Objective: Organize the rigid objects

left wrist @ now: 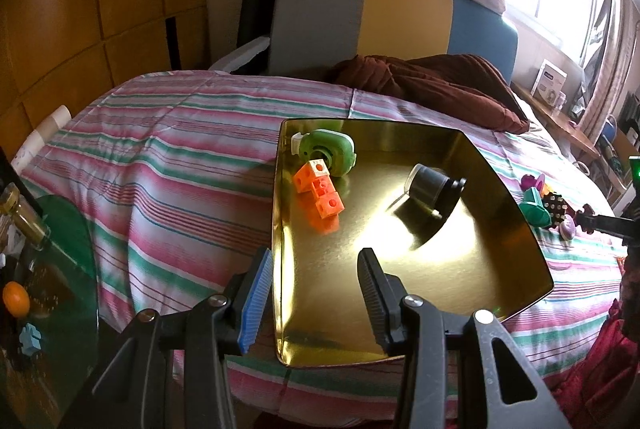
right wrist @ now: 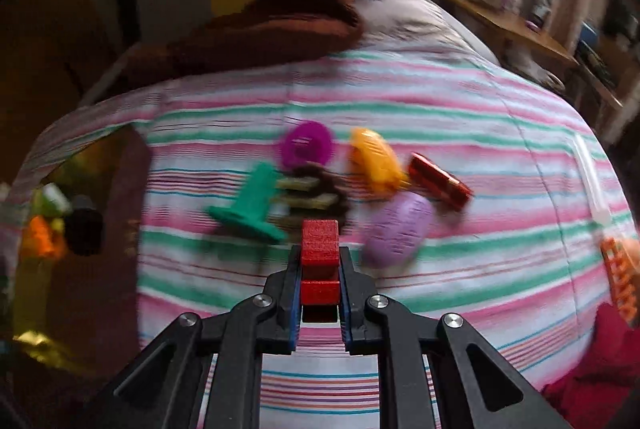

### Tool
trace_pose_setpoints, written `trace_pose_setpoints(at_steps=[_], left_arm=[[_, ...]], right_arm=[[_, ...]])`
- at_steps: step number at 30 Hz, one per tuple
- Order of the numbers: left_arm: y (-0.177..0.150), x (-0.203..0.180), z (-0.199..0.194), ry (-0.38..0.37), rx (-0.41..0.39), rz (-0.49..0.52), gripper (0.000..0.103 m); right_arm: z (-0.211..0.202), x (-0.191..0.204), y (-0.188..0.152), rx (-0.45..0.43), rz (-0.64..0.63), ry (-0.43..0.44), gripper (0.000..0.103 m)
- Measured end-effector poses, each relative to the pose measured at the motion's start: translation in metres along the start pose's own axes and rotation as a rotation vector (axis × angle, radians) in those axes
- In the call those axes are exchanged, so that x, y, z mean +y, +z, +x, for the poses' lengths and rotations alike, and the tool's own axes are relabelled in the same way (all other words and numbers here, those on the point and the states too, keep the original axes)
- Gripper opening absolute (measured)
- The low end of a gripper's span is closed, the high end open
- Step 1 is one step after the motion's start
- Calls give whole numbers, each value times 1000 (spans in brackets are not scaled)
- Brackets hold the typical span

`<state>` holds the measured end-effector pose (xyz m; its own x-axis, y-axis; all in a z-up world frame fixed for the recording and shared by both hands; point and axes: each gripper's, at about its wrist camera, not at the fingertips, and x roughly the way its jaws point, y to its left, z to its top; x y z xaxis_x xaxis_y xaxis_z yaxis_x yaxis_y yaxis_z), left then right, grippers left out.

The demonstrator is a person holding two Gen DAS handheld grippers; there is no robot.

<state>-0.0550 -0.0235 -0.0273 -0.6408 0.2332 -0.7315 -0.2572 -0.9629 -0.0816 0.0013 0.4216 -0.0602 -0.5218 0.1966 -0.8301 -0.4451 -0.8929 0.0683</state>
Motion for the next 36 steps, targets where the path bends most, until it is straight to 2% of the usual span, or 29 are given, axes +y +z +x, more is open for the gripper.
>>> trace_pose_setpoints(at_steps=[5, 11, 21, 30, 36], left_arm=[[-2, 4, 0, 5, 5, -5, 44], [-4, 7, 0, 10, 7, -15, 44], [-6, 20, -3, 31, -1, -42, 44], [-9, 51, -1, 90, 7, -110, 44], [-11, 63, 1, 118, 7, -132, 44]], right_arm=[[-12, 41, -4, -27, -58, 113, 15], [-28, 104, -16, -40, -200, 248, 15], [-28, 212, -43, 29, -372, 470, 15], [-5, 293, -71, 98, -447, 557, 15], [17, 332, -88, 175, -464, 609, 15]])
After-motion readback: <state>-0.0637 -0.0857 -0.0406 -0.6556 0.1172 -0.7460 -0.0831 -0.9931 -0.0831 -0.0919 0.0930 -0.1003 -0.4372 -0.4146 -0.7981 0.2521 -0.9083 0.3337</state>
